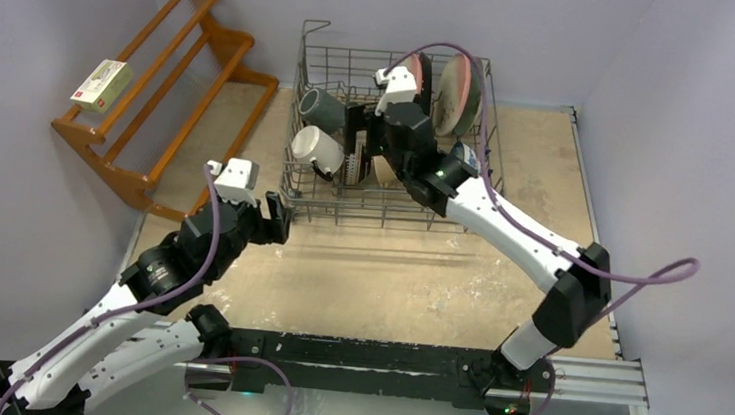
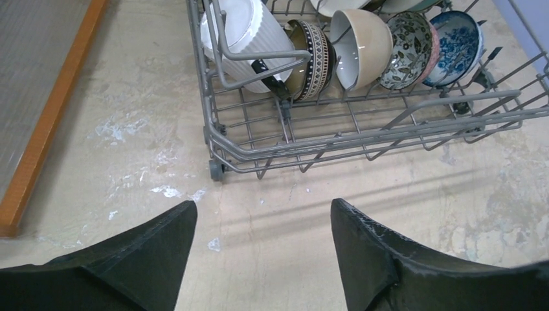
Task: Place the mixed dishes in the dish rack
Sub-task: Move the dish rack to the center of the board.
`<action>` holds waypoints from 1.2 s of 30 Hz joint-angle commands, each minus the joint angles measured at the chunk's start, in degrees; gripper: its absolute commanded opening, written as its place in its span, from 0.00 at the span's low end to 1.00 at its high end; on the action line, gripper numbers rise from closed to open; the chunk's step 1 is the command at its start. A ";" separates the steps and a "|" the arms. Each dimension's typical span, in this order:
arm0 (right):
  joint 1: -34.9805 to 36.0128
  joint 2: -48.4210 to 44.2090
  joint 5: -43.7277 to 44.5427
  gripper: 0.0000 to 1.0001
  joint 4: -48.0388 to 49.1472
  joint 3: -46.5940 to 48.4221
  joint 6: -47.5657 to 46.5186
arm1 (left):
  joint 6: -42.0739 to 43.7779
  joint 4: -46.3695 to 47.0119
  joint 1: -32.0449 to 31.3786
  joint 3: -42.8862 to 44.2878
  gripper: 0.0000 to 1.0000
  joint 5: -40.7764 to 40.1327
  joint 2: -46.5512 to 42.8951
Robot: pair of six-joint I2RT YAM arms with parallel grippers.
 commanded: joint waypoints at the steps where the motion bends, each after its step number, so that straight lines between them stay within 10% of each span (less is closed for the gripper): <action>1: -0.40 -7.18 7.50 0.99 1.63 -4.84 0.69 | -1.04 1.51 0.34 0.44 0.79 -2.20 1.42; 36: -25.30 -30.92 4.42 0.99 -5.22 -30.96 9.91 | 5.52 2.04 5.62 25.85 0.70 -10.15 32.24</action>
